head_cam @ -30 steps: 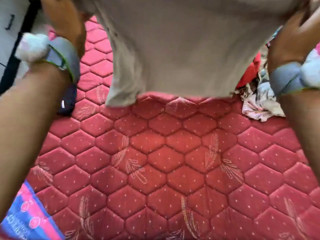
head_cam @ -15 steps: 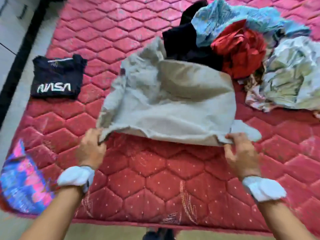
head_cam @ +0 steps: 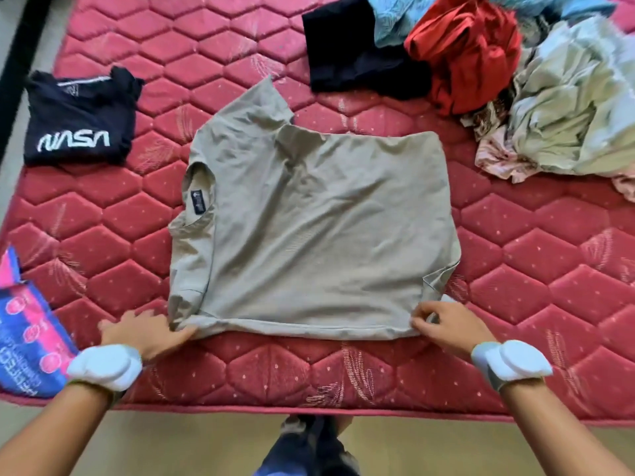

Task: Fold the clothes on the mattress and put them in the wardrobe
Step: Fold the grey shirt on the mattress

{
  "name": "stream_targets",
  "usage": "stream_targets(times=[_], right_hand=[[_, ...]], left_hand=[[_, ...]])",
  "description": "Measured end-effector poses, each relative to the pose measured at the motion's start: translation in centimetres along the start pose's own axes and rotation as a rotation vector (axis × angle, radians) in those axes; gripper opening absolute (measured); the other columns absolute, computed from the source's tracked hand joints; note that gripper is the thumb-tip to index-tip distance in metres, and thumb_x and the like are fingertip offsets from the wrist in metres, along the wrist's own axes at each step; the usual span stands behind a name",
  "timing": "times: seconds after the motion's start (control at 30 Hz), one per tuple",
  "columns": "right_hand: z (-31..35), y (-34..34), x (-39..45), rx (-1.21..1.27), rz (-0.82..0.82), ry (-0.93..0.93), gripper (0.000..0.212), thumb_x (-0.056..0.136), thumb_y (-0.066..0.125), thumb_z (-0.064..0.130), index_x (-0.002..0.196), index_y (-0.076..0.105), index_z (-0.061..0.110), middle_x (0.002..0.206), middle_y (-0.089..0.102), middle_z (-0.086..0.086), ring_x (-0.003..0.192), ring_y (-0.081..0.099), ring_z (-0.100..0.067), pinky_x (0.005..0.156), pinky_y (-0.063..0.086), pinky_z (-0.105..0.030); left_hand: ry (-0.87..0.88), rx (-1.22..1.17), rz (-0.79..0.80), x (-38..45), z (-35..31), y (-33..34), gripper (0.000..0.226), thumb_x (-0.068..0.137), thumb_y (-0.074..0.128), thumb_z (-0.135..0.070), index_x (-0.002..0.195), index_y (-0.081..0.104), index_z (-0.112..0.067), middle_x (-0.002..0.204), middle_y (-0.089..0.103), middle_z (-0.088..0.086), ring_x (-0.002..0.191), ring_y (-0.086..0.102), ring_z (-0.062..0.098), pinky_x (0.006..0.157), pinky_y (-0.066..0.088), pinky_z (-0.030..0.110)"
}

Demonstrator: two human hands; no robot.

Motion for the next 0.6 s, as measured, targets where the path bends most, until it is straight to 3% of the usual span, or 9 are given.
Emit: stream_targets(times=[0.07, 0.17, 0.23, 0.33, 0.4, 0.47, 0.53, 0.6], right_hand=[[-0.1, -1.7, 0.9, 0.019, -0.27, 0.049, 0.021, 0.086, 0.058, 0.039, 0.083, 0.067, 0.021, 0.091, 0.069, -0.008, 0.09, 0.063, -0.03, 0.072, 0.046, -0.035], [1.1, -4.6, 3.1, 0.103, -0.649, 0.134, 0.021, 0.089, 0.055, 0.032, 0.087, 0.065, 0.013, 0.099, 0.066, -0.015, 0.091, 0.061, -0.038, 0.072, 0.046, -0.04], [2.5, -5.7, 5.5, 0.148, -0.743, 0.138, 0.02, 0.087, 0.053, 0.027, 0.097, 0.065, 0.015, 0.107, 0.062, -0.014, 0.099, 0.057, -0.038, 0.08, 0.044, -0.042], [3.8, -6.6, 8.6, 0.212, -0.875, 0.266, 0.039, 0.081, 0.057, 0.03, 0.119, 0.055, 0.018, 0.123, 0.05, -0.012, 0.113, 0.046, -0.035, 0.09, 0.037, -0.044], [3.0, -7.3, 10.9, 0.368, -0.845, 0.426, 0.064, 0.076, 0.066, 0.037, 0.132, 0.043, 0.015, 0.132, 0.045, -0.014, 0.121, 0.041, -0.035, 0.097, 0.032, -0.042], [2.1, -8.0, 13.3, 0.527, -0.667, 0.496, 0.078, 0.072, 0.076, 0.041, 0.133, 0.041, 0.009, 0.134, 0.047, -0.018, 0.123, 0.044, -0.034, 0.1, 0.032, -0.038], [2.0, -8.8, 15.1, 0.651, -0.491, 0.335, 0.048, 0.075, 0.077, 0.03, 0.112, 0.058, 0.007, 0.109, 0.063, -0.016, 0.104, 0.056, -0.026, 0.081, 0.042, -0.03], [2.0, -10.0, 15.3, 0.599, -0.59, 0.241, 0.022, 0.078, 0.071, 0.018, 0.096, 0.065, 0.008, 0.094, 0.067, -0.018, 0.089, 0.06, -0.026, 0.069, 0.042, -0.033]], left_hand=[[-0.005, -0.059, -0.154, -0.1, -2.0, -1.5, 0.069, 0.081, 0.026, -0.078, 0.119, 0.059, -0.031, 0.13, 0.051, 0.003, 0.12, 0.047, 0.031, 0.095, 0.038, 0.045], [0.198, -0.181, -0.596, 0.9, -8.3, -4.9, 0.053, 0.079, 0.035, -0.056, 0.083, 0.067, -0.013, 0.095, 0.057, 0.014, 0.086, 0.057, 0.036, 0.068, 0.047, 0.043], [0.39, -0.271, -0.652, 2.0, -13.6, -7.0, 0.048, 0.078, 0.036, -0.049, 0.085, 0.065, -0.012, 0.095, 0.058, 0.015, 0.084, 0.059, 0.036, 0.067, 0.05, 0.043], [0.516, -0.344, -0.596, 3.3, -20.6, -9.2, 0.056, 0.079, 0.034, -0.049, 0.111, 0.062, -0.013, 0.125, 0.056, 0.015, 0.106, 0.057, 0.035, 0.085, 0.046, 0.044], [0.464, -0.389, -0.555, 4.8, -23.3, -10.2, 0.056, 0.087, 0.044, -0.046, 0.134, 0.047, -0.016, 0.148, 0.036, 0.012, 0.13, 0.041, 0.031, 0.1, 0.036, 0.044], [0.393, -0.428, -0.539, 6.8, -24.3, -10.8, 0.059, 0.092, 0.049, -0.042, 0.143, 0.035, -0.018, 0.155, 0.023, 0.009, 0.138, 0.029, 0.029, 0.105, 0.03, 0.044], [0.382, -0.424, -0.58, 8.1, -24.2, -11.5, 0.059, 0.093, 0.048, -0.042, 0.144, 0.032, -0.016, 0.155, 0.024, 0.008, 0.138, 0.028, 0.029, 0.105, 0.029, 0.044], [0.381, -0.406, -0.627, 9.7, -23.5, -12.2, 0.059, 0.094, 0.046, -0.043, 0.144, 0.033, -0.014, 0.153, 0.026, 0.008, 0.136, 0.028, 0.03, 0.104, 0.029, 0.045]])
Point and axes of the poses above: each hand's wrist, its own x-axis towards the middle knuckle, its own y-axis out of the palm, z = x × y, the point moved 3 cm from there along x, towards the middle knuckle
